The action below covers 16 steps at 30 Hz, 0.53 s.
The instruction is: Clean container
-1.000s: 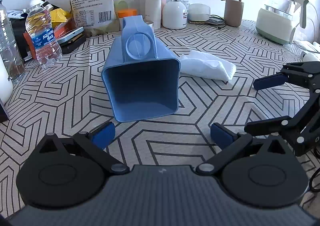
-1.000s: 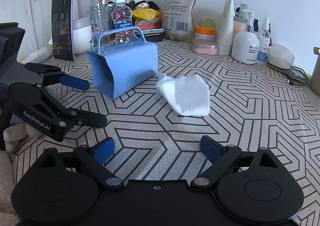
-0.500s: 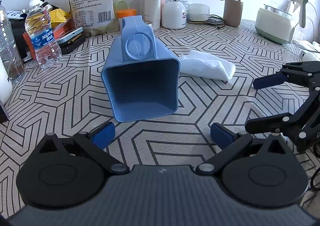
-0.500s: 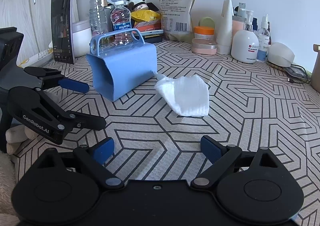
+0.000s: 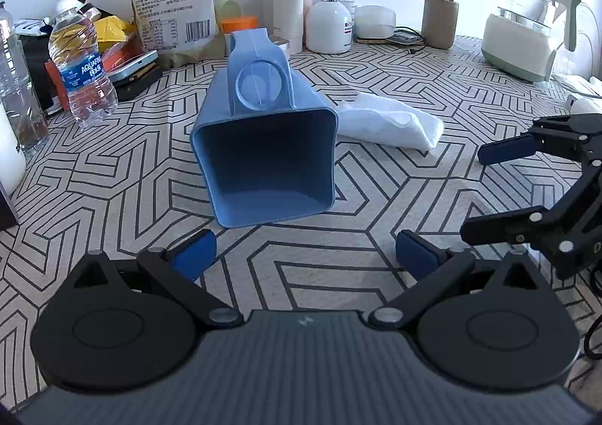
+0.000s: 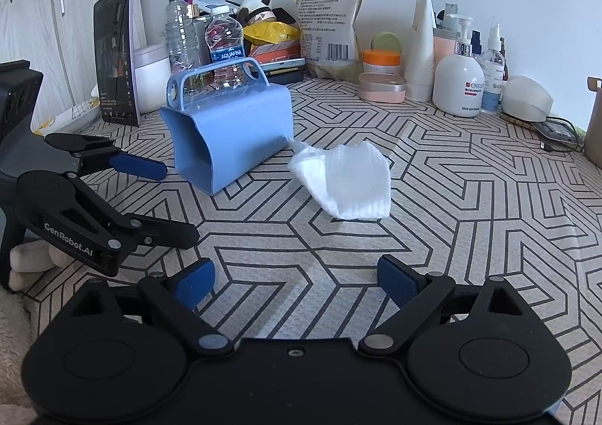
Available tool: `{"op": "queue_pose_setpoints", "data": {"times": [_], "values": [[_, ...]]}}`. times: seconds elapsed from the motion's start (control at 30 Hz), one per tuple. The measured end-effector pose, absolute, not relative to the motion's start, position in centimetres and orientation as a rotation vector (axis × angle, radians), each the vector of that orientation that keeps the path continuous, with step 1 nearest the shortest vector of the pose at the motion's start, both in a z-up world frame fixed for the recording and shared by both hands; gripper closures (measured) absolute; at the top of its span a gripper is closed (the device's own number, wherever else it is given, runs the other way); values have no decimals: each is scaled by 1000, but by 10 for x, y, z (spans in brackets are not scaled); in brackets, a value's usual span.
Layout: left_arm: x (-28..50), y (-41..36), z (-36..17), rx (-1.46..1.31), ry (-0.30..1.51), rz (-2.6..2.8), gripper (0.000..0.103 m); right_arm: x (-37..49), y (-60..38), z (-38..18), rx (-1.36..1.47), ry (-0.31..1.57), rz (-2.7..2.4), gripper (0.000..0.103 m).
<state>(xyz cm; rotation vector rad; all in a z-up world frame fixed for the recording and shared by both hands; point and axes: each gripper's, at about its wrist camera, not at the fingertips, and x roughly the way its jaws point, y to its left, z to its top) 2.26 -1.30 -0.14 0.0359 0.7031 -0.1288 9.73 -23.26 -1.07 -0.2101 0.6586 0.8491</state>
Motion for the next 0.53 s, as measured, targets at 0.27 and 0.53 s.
{"op": "queue_pose_setpoints", "data": {"times": [0.27,0.53], "values": [[23,-14,0,34,701,-124,0,96,-229,-11,-232,657,811,7],[21,-16,-1,37,698,-122,0,99,-233,-11,-215,659,816,7]]}}
